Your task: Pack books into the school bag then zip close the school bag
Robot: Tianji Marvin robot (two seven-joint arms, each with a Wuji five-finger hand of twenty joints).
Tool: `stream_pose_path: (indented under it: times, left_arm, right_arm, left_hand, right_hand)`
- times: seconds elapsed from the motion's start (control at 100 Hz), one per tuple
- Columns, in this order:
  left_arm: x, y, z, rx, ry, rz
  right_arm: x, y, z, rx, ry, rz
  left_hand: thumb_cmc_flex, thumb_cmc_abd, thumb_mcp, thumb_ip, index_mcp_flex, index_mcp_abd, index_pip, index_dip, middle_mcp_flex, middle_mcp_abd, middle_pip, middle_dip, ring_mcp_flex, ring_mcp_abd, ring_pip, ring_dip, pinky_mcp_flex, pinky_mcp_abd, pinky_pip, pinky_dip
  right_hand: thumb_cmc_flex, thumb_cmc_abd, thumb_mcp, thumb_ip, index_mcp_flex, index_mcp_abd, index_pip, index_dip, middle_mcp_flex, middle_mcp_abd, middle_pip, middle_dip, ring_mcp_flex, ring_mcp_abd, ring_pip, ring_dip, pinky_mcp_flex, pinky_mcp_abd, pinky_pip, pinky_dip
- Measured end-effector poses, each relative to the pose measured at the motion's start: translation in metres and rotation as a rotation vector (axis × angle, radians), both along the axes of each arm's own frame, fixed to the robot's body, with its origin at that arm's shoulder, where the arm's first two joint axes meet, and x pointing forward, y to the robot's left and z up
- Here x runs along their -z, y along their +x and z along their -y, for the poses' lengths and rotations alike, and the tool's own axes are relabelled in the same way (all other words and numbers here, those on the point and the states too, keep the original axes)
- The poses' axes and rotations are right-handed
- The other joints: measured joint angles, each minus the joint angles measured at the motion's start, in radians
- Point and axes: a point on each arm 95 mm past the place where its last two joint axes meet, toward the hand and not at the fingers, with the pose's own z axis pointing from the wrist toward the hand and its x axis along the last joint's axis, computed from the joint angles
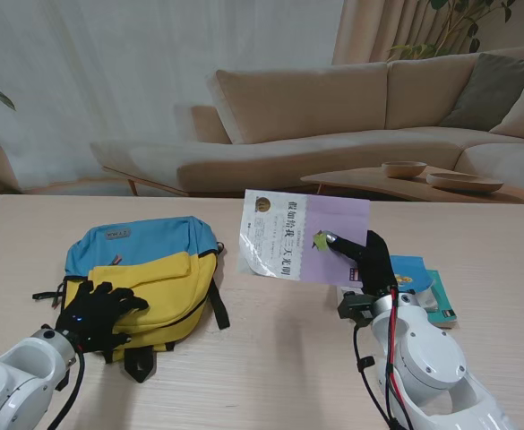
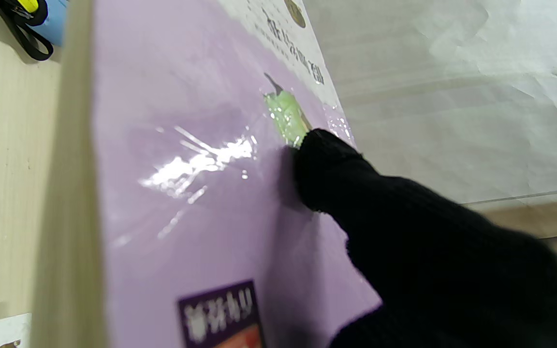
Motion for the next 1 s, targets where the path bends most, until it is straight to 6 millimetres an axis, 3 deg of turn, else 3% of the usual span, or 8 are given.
stream_pose_path:
  times: [0.09,0.19,0.29,0.44,0.61,0.74,1.0]
  left_arm:
    - [0.005,0.006,0.000,0.003,-0.041,0.088]
    - [0.008,0.010,-0.002,-0.008,-0.114,0.144]
    - [0.006,0.014,0.000,-0.030,-0.205,0.161]
    - [0.000,0.018,0.002,-0.039,-0.234,0.206]
    - [-0.011,0.021,0.004,-0.062,-0.293,0.258]
    - [-0.020,0.025,0.007,-0.080,-0.362,0.278]
    - [-0.043,0.033,0.016,-0.076,-0.461,0.258]
  right_arm:
    - [0.000,0.000,0.000,0.000,0.001,-0.002]
    - [0.001,0.000,0.000,-0.001,0.000,-0.003]
    - [0.001,0.000,0.001,-0.002,-0.004,-0.006]
    - [0.002,0.000,0.002,-0.019,-0.021,-0.020]
    - [0.002,-0.002,0.002,-0.089,-0.043,-0.035]
    - [0.002,-0.005,0.002,-0.135,-0.078,-0.058]
    - [0.005,-0.014,-0.002,-0.203,-0.142,-0.115]
  left_hand:
    - [0.090,0.035,-0.008,0.000,0.049,0.000,0.178,0.075,0.078,0.000,0.074,0.053,0.029,-0.001,0.072,0.032,0.011,-0.001,0.082,0.001]
    - [0.305,0.045,-0.212,0.000,0.175,-0.020,0.356,0.142,0.197,0.015,0.157,0.142,0.107,0.025,0.171,0.067,0.039,0.017,0.241,0.001]
    - [0.413,0.067,-0.326,0.000,0.307,-0.037,0.428,0.189,0.379,0.025,0.156,0.340,0.224,0.053,0.292,0.110,0.094,0.048,0.390,0.001]
    - [0.439,0.071,-0.359,0.000,0.356,-0.047,0.435,0.233,0.529,0.059,0.147,0.451,0.328,0.104,0.444,0.170,0.168,0.077,0.554,0.005]
    - [0.439,0.068,-0.357,0.000,0.357,-0.047,0.435,0.286,0.605,0.099,0.328,0.446,0.459,0.172,0.641,0.241,0.286,0.126,0.715,0.047]
    - [0.440,0.066,-0.357,0.000,0.357,-0.045,0.428,0.321,0.639,0.100,0.405,0.401,0.541,0.186,0.718,0.252,0.372,0.175,0.768,0.096]
    - [0.453,0.066,-0.357,-0.003,0.357,-0.019,0.427,0.335,0.641,0.109,0.479,0.370,0.588,0.187,0.770,0.277,0.423,0.192,0.788,0.135]
  right_hand:
    - [0.000,0.000,0.000,0.000,0.000,0.000,0.000,0.000,0.000,0.000,0.000,0.000,0.000,0.000,0.000,0.000,0.000,0.000,0.000,0.000]
    - [0.000,0.000,0.000,0.000,0.000,0.000,0.000,0.001,0.000,0.000,0.000,0.000,0.000,0.000,0.000,0.000,0.000,0.000,0.000,0.000]
    - [0.000,0.000,0.000,0.000,0.000,0.000,0.000,0.001,0.000,0.000,0.000,0.000,0.000,0.000,0.000,0.000,0.000,0.000,0.000,0.000]
    - [0.000,0.000,0.000,0.000,0.000,0.000,0.000,0.001,0.000,0.000,0.000,0.000,0.000,0.001,0.000,0.000,0.000,0.000,0.000,0.000]
    - [0.000,0.000,0.000,0.000,0.000,0.001,0.000,0.001,0.000,0.000,0.000,0.000,0.000,0.001,0.000,0.001,0.000,0.001,0.000,0.000]
    - [0.000,0.000,0.000,0.000,0.000,0.002,0.000,0.001,0.000,0.002,0.000,0.000,0.000,0.004,0.001,0.001,0.000,0.007,0.000,0.000]
    - [0.000,0.000,0.000,0.000,0.000,0.002,0.000,0.001,0.000,0.008,0.000,0.000,0.000,0.007,0.001,0.001,0.003,0.009,0.000,0.001]
